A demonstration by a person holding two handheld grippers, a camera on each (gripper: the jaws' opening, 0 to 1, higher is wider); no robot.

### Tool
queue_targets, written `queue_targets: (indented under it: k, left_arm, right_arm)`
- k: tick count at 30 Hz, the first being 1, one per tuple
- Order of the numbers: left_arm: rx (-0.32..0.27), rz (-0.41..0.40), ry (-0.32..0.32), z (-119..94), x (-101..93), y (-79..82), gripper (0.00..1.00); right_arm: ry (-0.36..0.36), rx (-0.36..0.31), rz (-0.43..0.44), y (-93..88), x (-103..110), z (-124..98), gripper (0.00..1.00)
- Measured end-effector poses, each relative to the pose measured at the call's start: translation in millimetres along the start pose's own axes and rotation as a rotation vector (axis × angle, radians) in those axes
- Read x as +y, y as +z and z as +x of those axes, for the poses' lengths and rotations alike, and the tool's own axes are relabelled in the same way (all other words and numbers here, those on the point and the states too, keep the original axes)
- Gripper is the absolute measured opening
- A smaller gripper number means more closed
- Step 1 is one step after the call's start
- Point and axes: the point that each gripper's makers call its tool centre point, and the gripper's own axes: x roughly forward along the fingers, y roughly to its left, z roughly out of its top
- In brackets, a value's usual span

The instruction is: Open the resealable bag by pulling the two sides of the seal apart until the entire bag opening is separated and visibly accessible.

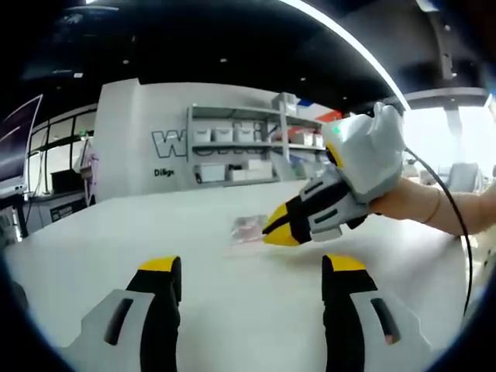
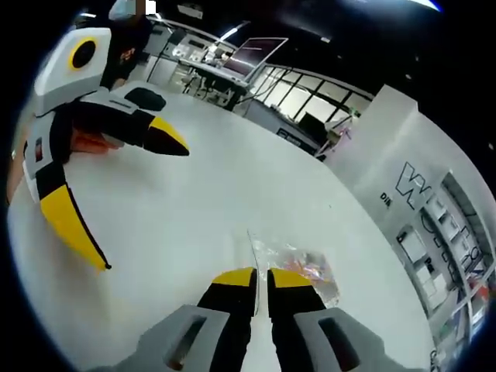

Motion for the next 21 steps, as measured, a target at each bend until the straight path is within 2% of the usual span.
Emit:
queue_targets:
  k: [21]
  left_arm:
    - [0.003, -0.002, 0.002, 0.1, -0.1, -0.6, 0.73]
  right_arm:
    - [0.005, -0.001, 0.009, -1.1, 1.0, -0.6, 0.0]
